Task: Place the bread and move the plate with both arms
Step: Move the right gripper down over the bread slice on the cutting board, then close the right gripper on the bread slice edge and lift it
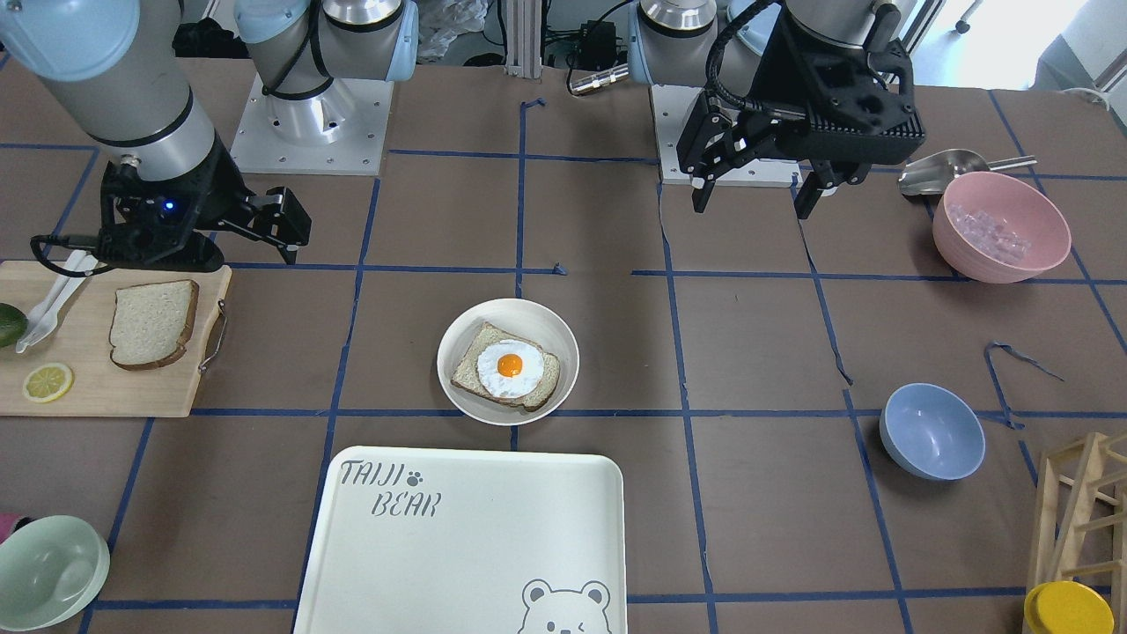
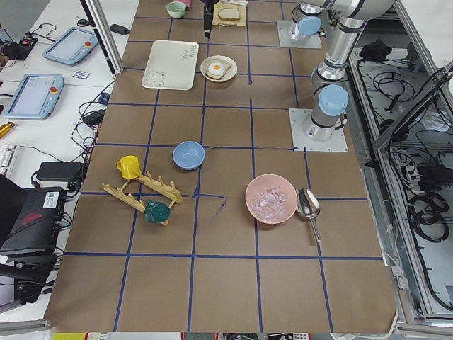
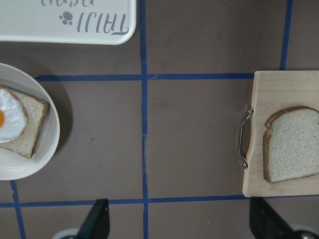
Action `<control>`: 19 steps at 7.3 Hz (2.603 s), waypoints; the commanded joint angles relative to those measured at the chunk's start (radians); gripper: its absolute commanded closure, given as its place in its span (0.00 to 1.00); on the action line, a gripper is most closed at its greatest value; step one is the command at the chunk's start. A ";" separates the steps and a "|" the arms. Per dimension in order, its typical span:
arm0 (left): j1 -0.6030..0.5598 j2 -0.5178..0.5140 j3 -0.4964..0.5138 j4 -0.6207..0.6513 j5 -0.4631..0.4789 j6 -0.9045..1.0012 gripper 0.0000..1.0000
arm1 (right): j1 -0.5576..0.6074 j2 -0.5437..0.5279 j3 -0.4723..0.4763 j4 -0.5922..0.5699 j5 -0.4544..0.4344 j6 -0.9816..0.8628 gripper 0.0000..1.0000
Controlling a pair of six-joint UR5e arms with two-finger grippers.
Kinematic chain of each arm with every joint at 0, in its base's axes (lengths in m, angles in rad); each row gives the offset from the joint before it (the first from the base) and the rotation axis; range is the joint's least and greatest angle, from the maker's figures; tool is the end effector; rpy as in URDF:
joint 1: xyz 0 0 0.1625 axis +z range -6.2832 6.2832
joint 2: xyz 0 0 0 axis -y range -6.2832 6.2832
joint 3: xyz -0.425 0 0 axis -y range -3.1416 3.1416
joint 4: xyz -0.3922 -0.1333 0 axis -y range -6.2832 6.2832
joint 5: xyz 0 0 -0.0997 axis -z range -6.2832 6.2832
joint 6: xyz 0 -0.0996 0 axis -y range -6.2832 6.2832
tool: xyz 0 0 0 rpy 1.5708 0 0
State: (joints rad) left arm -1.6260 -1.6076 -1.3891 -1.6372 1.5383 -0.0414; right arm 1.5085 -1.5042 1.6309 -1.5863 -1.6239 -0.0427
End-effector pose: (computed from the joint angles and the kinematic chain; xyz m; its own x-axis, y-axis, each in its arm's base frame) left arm -0.1645 -0.5026 0.5524 -0.9992 0.0164 0.0356 0.0137 0.9969 -0.0770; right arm 0.0963 -0.5124 0.4271 -0.9988 0.0139 0.0480 0.0193 0.9934 0.1131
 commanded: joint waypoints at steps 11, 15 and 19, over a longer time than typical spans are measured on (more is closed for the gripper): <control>0.000 0.017 -0.027 0.013 -0.003 0.000 0.00 | -0.251 0.213 0.336 -0.463 -0.203 -0.115 0.40; 0.002 0.017 -0.027 0.013 -0.003 0.000 0.00 | -0.275 0.248 0.334 -0.491 -0.203 -0.134 0.41; 0.000 0.017 -0.027 0.013 -0.003 -0.002 0.00 | -0.291 0.269 0.334 -0.501 -0.202 -0.158 0.54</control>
State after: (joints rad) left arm -1.6249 -1.5907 -1.4159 -1.6241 1.5353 -0.0423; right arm 1.2218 -1.2427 1.9660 -2.0855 -1.8260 -0.1987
